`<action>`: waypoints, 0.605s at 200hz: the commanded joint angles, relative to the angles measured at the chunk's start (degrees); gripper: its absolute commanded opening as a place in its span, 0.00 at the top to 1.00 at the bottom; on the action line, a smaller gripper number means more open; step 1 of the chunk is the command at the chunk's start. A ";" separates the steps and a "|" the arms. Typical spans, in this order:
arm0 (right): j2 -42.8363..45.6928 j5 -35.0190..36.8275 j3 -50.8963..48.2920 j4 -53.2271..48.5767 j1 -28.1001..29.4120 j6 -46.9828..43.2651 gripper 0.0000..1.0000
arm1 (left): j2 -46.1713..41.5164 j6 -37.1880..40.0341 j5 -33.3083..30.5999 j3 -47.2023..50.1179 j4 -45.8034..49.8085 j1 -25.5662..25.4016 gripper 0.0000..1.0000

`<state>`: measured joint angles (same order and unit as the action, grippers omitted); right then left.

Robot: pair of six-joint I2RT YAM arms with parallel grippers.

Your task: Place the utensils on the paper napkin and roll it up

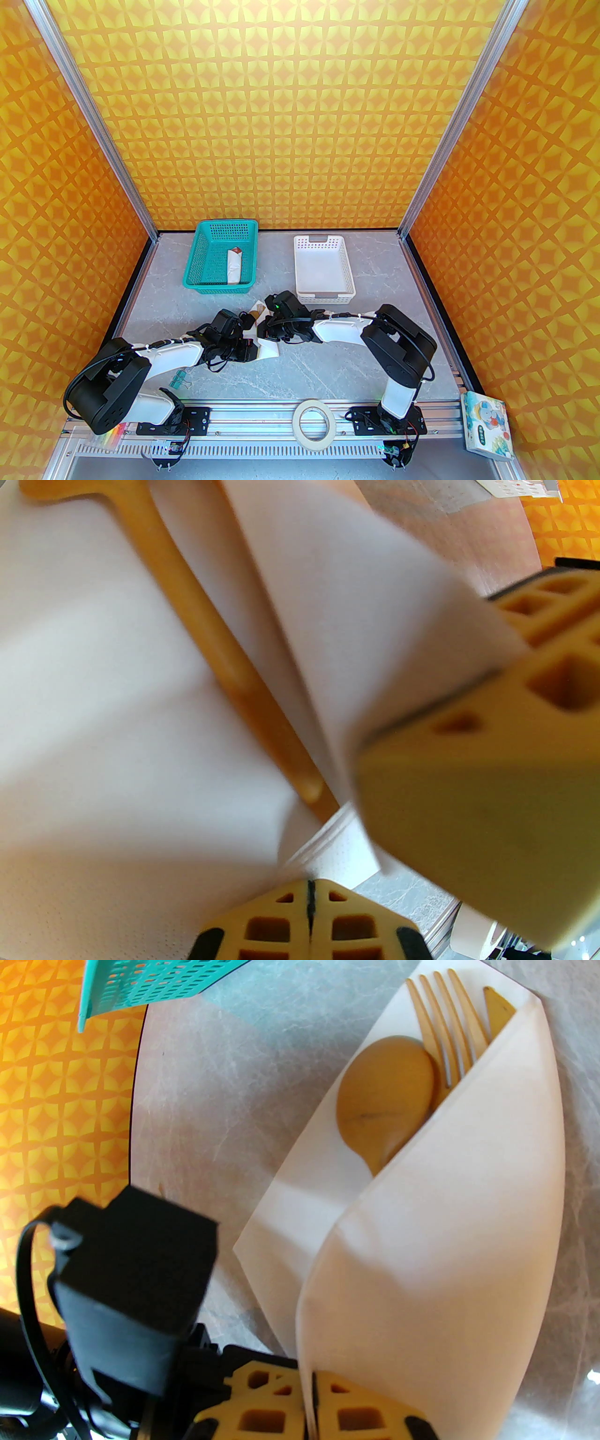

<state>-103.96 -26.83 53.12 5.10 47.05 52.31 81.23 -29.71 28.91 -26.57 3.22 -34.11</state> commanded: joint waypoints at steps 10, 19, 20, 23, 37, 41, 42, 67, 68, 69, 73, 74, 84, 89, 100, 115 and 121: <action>-2.00 -0.98 0.67 4.46 0.68 1.73 0.90 | -1.26 0.56 -0.61 0.10 1.00 0.32 1.00; -2.29 -1.01 0.58 4.99 0.68 1.88 0.90 | -1.25 0.53 -0.61 0.10 1.08 0.35 1.00; -2.34 -1.02 0.58 5.09 0.68 1.90 0.90 | -1.25 0.58 -0.61 0.10 1.04 0.31 1.00; -2.52 -1.03 0.58 5.20 0.74 1.91 0.90 | -1.27 0.54 -0.61 0.03 1.07 0.33 1.00; -3.06 -1.03 0.62 5.80 0.76 1.95 0.90 | -1.38 0.53 -0.66 0.19 1.06 0.35 1.00; -3.30 -1.00 0.59 5.98 0.77 1.98 0.90 | -1.41 0.61 -0.65 0.12 1.06 0.34 1.00; -3.32 -0.97 0.63 5.98 0.77 1.99 0.90 | -1.42 0.57 -0.67 0.16 1.07 0.35 1.00; -4.70 -1.44 0.52 7.24 0.75 2.56 0.90 | -1.61 0.53 -0.65 0.18 0.96 0.34 1.00; -4.73 -1.41 0.50 7.27 0.76 2.59 0.90 | -1.61 0.58 -0.63 0.19 0.98 0.35 1.00; -4.79 -1.44 0.45 7.37 0.81 2.56 0.90 | -1.61 0.60 -0.62 0.15 0.94 0.35 1.00; -5.04 -1.51 0.41 7.50 0.76 2.64 0.90 | -1.60 0.58 -0.65 0.14 0.94 0.36 1.00; -5.07 -1.54 0.40 7.53 0.81 2.67 0.90 | -1.60 0.60 -0.63 0.17 0.92 0.36 1.00; -5.50 -1.56 0.38 7.88 0.85 2.75 0.90 | -1.76 0.53 -0.62 0.27 0.99 0.35 1.00; -5.71 -1.56 0.38 7.82 0.85 2.84 0.90 | -1.83 0.60 -0.61 0.21 0.92 0.35 1.00; -6.13 -1.55 0.26 7.85 0.85 2.84 0.89 | -2.15 0.45 -0.64 0.37 0.99 0.35 1.00; -6.58 -1.38 -0.02 7.82 0.85 3.02 0.87 | -3.18 0.56 -0.61 0.59 1.09 0.30 1.00; -6.83 -1.45 -0.12 7.88 0.85 3.05 0.85 | -3.71 0.54 -0.65 0.85 1.25 0.35 1.00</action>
<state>-109.30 -27.66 53.12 11.25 47.51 54.39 80.09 -29.74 28.88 -26.57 3.36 -34.11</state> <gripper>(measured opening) 0.125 0.036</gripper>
